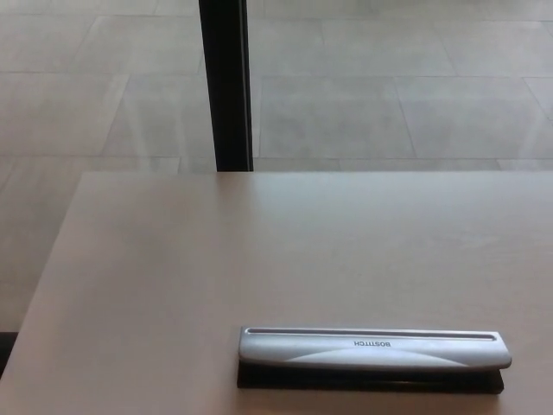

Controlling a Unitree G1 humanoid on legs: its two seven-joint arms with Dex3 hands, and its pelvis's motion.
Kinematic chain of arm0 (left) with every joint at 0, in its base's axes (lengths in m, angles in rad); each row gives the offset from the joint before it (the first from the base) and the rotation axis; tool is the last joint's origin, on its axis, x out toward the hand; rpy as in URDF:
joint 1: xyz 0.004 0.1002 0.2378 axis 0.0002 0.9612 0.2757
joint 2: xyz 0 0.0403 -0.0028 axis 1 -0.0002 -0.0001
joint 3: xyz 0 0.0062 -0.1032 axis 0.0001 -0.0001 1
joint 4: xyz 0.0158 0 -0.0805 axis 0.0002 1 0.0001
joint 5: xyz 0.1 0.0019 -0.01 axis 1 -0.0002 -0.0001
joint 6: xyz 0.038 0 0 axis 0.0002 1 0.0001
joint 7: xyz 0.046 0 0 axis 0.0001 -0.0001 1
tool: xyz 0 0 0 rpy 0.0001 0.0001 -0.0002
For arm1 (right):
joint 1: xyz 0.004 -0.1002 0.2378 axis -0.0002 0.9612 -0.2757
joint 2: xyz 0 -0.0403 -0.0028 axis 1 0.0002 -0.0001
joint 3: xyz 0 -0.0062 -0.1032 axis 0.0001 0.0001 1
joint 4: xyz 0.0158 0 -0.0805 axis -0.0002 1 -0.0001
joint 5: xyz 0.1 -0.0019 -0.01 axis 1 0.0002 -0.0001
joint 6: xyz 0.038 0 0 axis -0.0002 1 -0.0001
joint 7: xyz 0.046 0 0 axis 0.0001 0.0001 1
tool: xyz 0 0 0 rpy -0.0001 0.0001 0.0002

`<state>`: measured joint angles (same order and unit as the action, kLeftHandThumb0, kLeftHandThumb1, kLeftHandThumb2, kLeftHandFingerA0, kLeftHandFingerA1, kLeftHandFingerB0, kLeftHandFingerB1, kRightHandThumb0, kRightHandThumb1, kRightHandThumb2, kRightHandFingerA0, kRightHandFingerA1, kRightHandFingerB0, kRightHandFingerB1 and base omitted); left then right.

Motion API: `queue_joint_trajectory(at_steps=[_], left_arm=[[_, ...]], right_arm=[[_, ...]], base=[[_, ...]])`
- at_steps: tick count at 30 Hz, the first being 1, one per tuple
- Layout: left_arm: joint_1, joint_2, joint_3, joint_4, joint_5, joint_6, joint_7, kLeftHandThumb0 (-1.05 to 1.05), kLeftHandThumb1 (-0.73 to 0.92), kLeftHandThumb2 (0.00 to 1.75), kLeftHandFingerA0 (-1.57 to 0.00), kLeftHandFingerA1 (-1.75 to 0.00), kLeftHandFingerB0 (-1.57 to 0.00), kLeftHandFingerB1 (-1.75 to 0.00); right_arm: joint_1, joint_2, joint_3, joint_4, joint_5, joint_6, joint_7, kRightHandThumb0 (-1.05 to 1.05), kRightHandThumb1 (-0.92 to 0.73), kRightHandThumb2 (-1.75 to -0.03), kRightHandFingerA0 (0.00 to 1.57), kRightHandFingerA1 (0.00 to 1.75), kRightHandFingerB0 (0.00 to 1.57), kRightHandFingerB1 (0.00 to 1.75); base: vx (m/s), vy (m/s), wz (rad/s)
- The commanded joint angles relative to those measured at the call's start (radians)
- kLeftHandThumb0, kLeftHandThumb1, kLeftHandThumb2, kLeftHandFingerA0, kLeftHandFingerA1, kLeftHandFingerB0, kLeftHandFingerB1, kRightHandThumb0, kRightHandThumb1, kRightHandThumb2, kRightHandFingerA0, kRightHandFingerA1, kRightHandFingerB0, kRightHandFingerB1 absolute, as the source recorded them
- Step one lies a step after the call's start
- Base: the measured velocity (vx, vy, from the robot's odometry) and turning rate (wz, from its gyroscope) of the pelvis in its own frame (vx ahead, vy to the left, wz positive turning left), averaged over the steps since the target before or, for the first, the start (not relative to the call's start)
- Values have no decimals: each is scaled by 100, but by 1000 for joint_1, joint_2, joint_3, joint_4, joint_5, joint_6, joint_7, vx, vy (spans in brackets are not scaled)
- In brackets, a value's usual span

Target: A hole pucnch is kept on the middle on the desk infront of the robot and the robot uses both its hands as fists to press on it and use it

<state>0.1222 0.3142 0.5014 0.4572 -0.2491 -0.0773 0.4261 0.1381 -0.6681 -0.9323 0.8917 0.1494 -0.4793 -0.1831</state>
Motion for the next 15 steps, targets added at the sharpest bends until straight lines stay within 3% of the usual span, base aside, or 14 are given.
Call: queue_joint_trajectory(at_steps=[1, 2, 3, 4, 5, 6, 7, 9, 10, 11, 12, 13, 14, 15], left_arm=[[109, -14, 154, 455, -118, -4, -116, -34, 65, 60, -86, -108, -72, -58], [122, -18, 143, 473, -111, 14, -126, -39, 60, 58, -95, -115, -76, -58], [147, -21, 92, 476, -61, 36, -123, -44, 67, 60, -94, -98, -87, -64], [143, -22, 78, 522, -47, 48, -122, -44, 68, 60, -100, -79, -84, -57], [150, -15, 22, 579, -5, 98, -160, -38, 56, 94, -84, -77, -66, -67], [168, -18, -4, 585, 7, 104, -205, -33, 70, 61, -82, -63, -70, -53], [171, -19, -5, 587, -1, 123, -221, -29, 66, 58, -77, -57, -67, -52], [191, -19, -36, 595, 25, 104, -210, -35, 66, 58, -85, -61, -65, -49], [200, -19, -47, 593, 32, 85, -214, -48, 69, 61, -88, -60, -67, -49], [216, -21, -63, 594, 41, 48, -224, -47, 71, 61, -84, -52, -58, -43], [217, -22, -61, 606, 30, 21, -246, -46, 70, 61, -85, -60, -59, -44], [220, -19, -62, 611, 22, 5, -268, -46, 70, 61, -85, -60, -59, -44], [215, -12, -55, 611, 5, 29, -282, -45, 68, 58, -83, -58, -56, -44], [222, -6, -36, 592, -28, 70, -315, -49, 65, 61, -72, -55, -55, -46]], right_arm=[[-10, 97, -122, 300, 207, 152, -44, -55, -78, -62, 76, 89, 54, 61], [-7, 110, -116, 298, 207, 177, -33, -53, -78, -63, 69, 78, 49, 58], [-14, 122, -131, 305, 228, 205, -30, -49, -74, -61, 72, 101, 55, 61], [-11, 133, -113, 314, 212, 218, -25, -46, -76, -61, 67, 112, 54, 64], [-14, 143, -113, 333, 217, 263, -19, -40, -70, -62, 85, 147, 53, 67], [-17, 153, -111, 344, 218, 275, -22, -45, -70, -65, 88, 147, 57, 68], [-18, 158, -90, 345, 198, 277, -36, -48, -71, -66, 94, 150, 57, 66], [-14, 200, -38, 309, 159, 280, -39, -47, -68, -61, 92, 155, 57, 72], [-15, 215, -33, 293, 163, 283, -31, -35, -61, -66, 105, 175, 78, 165], [-11, 244, -29, 260, 174, 291, -11, -37, -61, -68, 107, 175, 78, 123], [-8, 263, -28, 232, 185, 302, 2, -34, -64, -68, 108, 175, 78, 146], [-5, 277, -23, 209, 189, 312, 11, -34, -64, -68, 108, 175, 78, 146], [-4, 286, -14, 200, 195, 351, 35, -36, -65, -69, 106, 175, 74, 123], [-13, 309, -14, 193, 202, 339, 24, -22, -57, -74, 114, 173, 70, 118]], base=[[0, 0, 0], [0, 0, 0], [0, 0, 0], [0, 0, 0], [0, 0, 0], [0, 0, 0], [0, 0, 0], [0, 0, 0], [0, 0, 0], [0, 0, 0], [0, 0, 0], [0, 0, 0], [0, 0, 0], [0, 0, 0]])
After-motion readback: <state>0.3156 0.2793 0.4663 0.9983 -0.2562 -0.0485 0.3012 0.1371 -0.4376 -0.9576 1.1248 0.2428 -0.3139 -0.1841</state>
